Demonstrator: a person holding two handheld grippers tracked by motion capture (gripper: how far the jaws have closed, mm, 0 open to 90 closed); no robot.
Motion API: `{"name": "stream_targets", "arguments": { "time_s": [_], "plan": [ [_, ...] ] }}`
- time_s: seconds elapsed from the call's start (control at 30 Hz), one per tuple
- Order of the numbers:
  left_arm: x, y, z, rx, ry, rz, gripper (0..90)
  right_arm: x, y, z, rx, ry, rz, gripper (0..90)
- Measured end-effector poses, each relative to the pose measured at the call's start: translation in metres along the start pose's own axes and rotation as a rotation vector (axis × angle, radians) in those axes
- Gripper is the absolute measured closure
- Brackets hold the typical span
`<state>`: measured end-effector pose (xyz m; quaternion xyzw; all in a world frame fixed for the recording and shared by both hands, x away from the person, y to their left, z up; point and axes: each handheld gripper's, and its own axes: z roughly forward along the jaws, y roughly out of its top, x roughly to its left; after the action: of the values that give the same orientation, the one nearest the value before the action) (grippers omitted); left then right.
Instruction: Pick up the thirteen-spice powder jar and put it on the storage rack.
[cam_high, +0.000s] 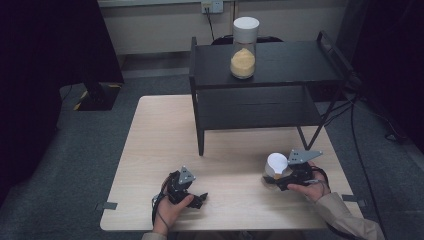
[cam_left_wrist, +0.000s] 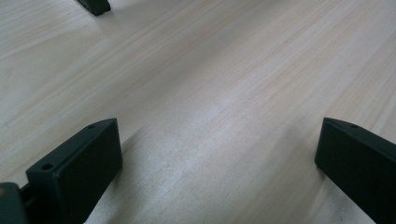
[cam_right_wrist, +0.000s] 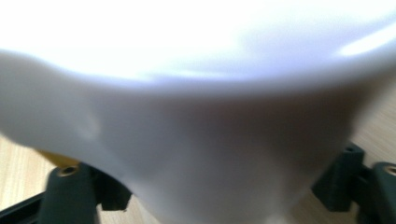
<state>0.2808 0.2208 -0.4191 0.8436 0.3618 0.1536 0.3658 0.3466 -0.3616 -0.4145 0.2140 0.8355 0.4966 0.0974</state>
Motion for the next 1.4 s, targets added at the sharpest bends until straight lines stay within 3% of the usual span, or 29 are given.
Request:
{"name": "stream_targets", "arguments": {
  "time_s": [0.4, 0.7, 1.0, 1.4],
  "plan": [
    [0.0, 0.0, 0.0, 0.0, 0.0, 0.001, 0.0, 0.004, -0.003, 0.0, -0.021, -0.01, -0.028, 30.1],
    [0.0, 0.0, 0.0, 0.0, 0.0, 0.0, 0.0, 0.009, -0.005, -0.001, -0.031, -0.044, 0.015, 30.3],
    [0.0, 0.0, 0.0, 0.0, 0.0, 0.0, 0.0, 0.015, 0.01, -0.011, -0.009, -0.078, 0.005, 30.4],
    [0.0, 0.0, 0.0, 0.0, 0.0, 0.0, 0.0, 0.018, 0.035, -0.024, 0.015, -0.086, 0.05, 30.4]
  ]
}}
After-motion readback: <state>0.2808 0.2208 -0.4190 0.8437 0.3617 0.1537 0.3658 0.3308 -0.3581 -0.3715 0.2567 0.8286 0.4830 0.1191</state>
